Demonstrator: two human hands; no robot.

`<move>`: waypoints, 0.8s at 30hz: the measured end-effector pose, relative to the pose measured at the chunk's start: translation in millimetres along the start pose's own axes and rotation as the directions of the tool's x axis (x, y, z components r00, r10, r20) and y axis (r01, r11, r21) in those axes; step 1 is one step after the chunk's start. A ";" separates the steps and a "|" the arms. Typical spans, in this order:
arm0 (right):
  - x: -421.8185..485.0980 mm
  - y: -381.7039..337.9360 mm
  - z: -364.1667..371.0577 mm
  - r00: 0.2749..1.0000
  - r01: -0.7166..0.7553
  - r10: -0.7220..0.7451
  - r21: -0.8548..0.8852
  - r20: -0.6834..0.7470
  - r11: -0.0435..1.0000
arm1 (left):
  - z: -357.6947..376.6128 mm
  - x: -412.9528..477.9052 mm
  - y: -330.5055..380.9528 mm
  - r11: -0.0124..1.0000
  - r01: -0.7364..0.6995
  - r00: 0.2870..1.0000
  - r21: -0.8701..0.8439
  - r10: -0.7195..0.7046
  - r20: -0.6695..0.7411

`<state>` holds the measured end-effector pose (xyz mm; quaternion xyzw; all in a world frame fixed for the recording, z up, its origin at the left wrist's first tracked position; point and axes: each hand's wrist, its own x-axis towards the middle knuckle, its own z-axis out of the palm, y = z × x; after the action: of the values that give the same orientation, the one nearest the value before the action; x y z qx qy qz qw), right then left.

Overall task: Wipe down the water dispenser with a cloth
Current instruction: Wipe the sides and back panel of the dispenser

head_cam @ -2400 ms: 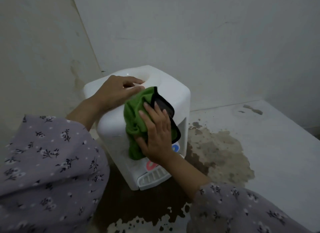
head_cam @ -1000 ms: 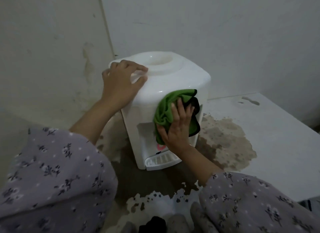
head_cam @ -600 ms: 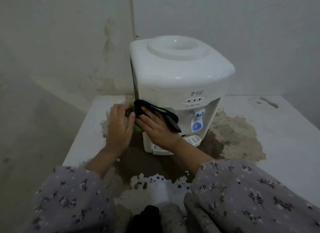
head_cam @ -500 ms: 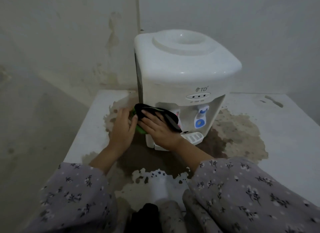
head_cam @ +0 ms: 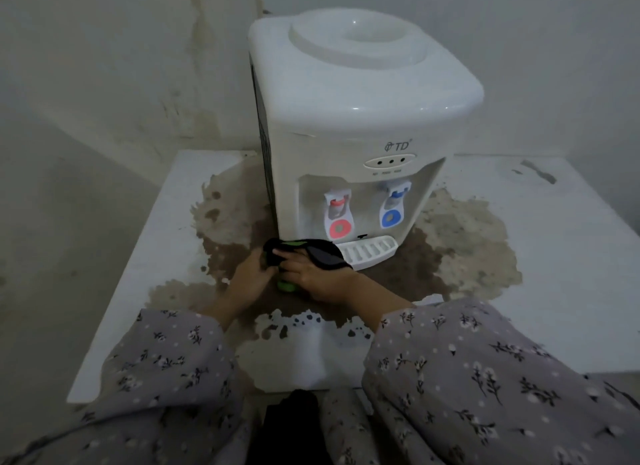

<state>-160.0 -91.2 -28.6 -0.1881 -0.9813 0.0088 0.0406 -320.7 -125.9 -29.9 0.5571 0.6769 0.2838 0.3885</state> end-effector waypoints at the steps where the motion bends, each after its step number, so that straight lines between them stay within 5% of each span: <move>1: -4.8 -0.4 3.5 0.992 -0.048 0.045 0.026 0.116 0.998 | 3.5 0.1 -5.3 1.000 0.026 1.000 0.000 -0.026 0.016; 5: -20.8 4.4 7.1 0.938 -0.115 0.124 -0.046 0.325 0.992 | 20.1 -2.1 -7.4 0.995 0.074 0.997 -0.061 -0.072 0.031; 10: -29.9 14.6 13.9 0.939 -0.191 0.156 0.088 0.306 0.978 | 39.2 2.3 -2.1 0.990 0.124 0.992 -0.072 -0.124 0.011; 13: -44.5 17.7 13.1 0.931 -0.361 0.320 0.293 0.177 0.885 | 51.5 3.2 6.4 0.971 0.135 0.985 -0.199 -0.154 -0.082; 15: -59.4 22.3 11.3 0.858 -0.465 0.512 0.487 0.041 0.739 | 56.6 6.6 14.7 0.954 0.117 0.958 -0.277 -0.182 -0.222; 18: -82.6 32.7 2.2 0.613 -0.518 0.789 0.780 0.053 0.350 | 64.1 12.4 37.0 0.943 0.127 0.877 -0.309 -0.252 -0.409; 21: -100.8 50.5 -13.0 0.406 -0.372 0.892 0.928 0.198 -0.036 | 74.7 10.8 72.4 0.909 0.189 0.748 -0.372 -0.379 -0.545; 24: -118.6 65.5 -31.8 0.347 -0.141 0.866 0.933 0.361 -0.333 | 88.9 4.6 98.4 0.834 0.209 0.670 -0.511 -0.503 -0.547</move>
<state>-23.5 -74.1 -8.1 -0.5600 -0.3849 0.6064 0.4129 -193.6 -104.3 1.8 0.1792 0.7921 0.5127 0.2786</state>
